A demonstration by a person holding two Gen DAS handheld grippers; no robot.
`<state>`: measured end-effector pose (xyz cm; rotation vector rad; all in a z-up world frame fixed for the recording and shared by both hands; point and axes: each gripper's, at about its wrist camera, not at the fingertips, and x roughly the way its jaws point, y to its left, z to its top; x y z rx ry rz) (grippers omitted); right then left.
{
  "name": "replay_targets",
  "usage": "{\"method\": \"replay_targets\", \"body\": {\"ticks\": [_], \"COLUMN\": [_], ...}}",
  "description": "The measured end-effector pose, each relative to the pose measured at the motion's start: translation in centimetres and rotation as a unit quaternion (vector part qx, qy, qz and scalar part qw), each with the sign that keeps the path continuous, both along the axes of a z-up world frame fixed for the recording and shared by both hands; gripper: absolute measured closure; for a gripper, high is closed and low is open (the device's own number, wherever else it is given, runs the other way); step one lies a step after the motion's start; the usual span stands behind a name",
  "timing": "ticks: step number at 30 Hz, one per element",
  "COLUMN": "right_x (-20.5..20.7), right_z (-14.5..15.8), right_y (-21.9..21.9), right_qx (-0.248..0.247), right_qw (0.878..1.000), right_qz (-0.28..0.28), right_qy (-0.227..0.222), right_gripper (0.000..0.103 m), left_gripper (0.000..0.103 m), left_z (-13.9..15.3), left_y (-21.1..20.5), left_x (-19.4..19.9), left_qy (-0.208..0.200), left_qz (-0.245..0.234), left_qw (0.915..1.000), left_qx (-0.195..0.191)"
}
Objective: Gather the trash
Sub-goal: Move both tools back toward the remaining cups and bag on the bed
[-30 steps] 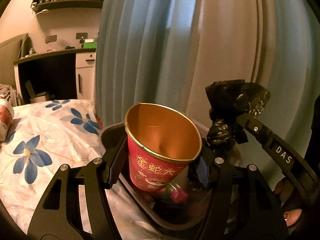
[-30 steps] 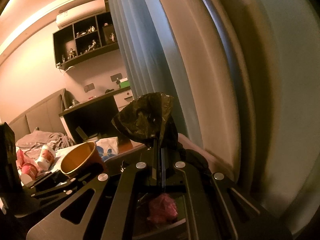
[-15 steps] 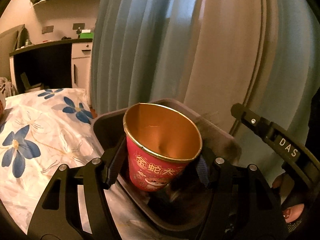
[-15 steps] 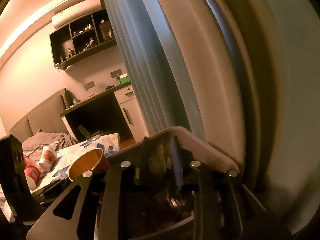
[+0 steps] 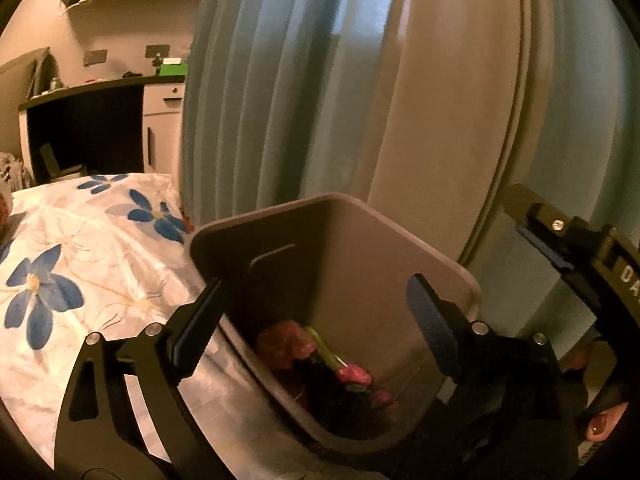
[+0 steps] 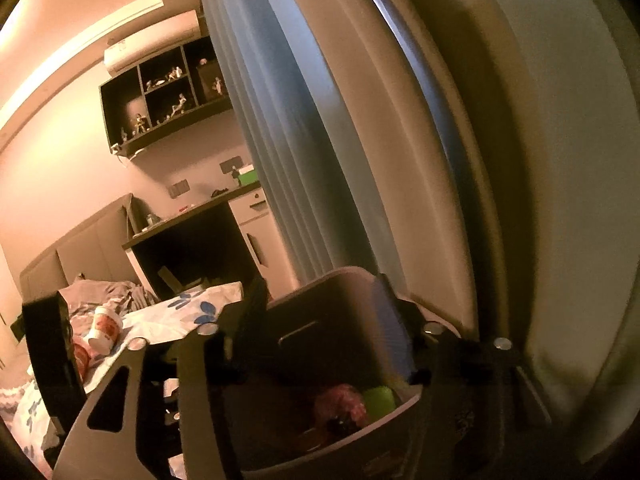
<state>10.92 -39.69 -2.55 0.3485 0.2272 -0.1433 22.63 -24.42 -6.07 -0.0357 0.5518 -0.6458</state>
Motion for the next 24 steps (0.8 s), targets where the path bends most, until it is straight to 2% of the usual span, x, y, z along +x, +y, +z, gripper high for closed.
{"method": "replay_targets", "body": {"ticks": [3, 10, 16, 21, 24], "right_x": [-0.7, -2.0, -1.8, -1.5, -1.3], "right_z": [0.3, 0.5, 0.8, 1.0, 1.2], "right_y": [0.7, 2.6, 5.0, 8.2, 10.5], "right_qx": [-0.007, -0.019, -0.023, -0.031, -0.037], "right_qw": [1.0, 1.0, 0.999, 0.996, 0.993], "right_qz": [-0.002, 0.0, 0.035, 0.079, 0.109], "right_qy": [-0.007, -0.019, -0.018, -0.013, -0.01], "right_gripper": [0.032, 0.017, 0.015, 0.015, 0.015], "left_gripper": [0.009, 0.006, 0.006, 0.006, 0.006], "left_z": [0.3, 1.2, 2.2, 2.9, 3.1], "left_y": [1.1, 6.2, 11.5, 16.1, 19.1], "left_x": [-0.7, -3.2, -4.4, -5.6, -6.5], "left_qy": [-0.009, -0.038, -0.042, -0.047, -0.053], "left_qz": [0.02, 0.112, 0.181, 0.234, 0.269], "left_qw": [0.9997, 0.9923, 0.982, 0.9705, 0.9607], "left_qx": [0.006, 0.036, 0.033, 0.037, 0.045]}}
